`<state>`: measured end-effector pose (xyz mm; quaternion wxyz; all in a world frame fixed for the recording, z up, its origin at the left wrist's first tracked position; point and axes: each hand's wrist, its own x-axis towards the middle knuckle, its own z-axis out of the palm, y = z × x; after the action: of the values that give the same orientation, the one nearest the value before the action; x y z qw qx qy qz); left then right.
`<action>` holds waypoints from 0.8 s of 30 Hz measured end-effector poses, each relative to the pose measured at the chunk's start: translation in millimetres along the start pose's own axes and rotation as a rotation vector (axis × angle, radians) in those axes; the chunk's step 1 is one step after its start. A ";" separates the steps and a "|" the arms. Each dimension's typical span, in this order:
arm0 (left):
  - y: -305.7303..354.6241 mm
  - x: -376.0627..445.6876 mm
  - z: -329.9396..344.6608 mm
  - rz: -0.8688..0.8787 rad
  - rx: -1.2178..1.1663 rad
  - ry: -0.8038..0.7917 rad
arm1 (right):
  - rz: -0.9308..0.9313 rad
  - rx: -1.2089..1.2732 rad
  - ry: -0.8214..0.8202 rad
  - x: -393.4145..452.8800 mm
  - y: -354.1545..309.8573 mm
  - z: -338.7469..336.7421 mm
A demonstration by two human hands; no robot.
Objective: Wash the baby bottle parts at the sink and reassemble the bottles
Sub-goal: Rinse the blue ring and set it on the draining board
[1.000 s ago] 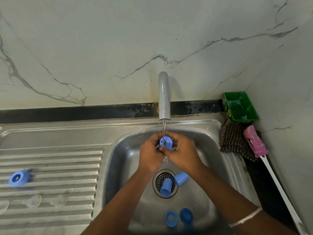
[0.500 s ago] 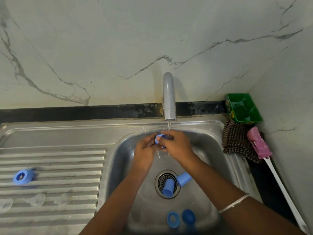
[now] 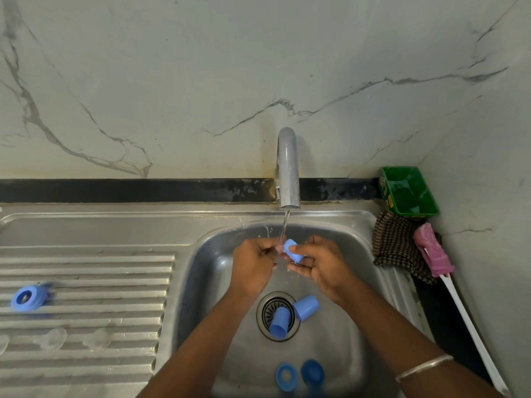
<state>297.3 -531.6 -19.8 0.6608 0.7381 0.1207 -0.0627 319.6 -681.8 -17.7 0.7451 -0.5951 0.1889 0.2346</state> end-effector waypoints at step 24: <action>8.1 10.8 13.3 -0.414 -0.318 0.061 | -0.167 -0.207 0.027 -3.3 16.6 19.9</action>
<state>310.7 -544.5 -16.3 0.7378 0.5859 0.2974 -0.1547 307.3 -659.8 -24.7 0.6940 -0.6855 0.1238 0.1820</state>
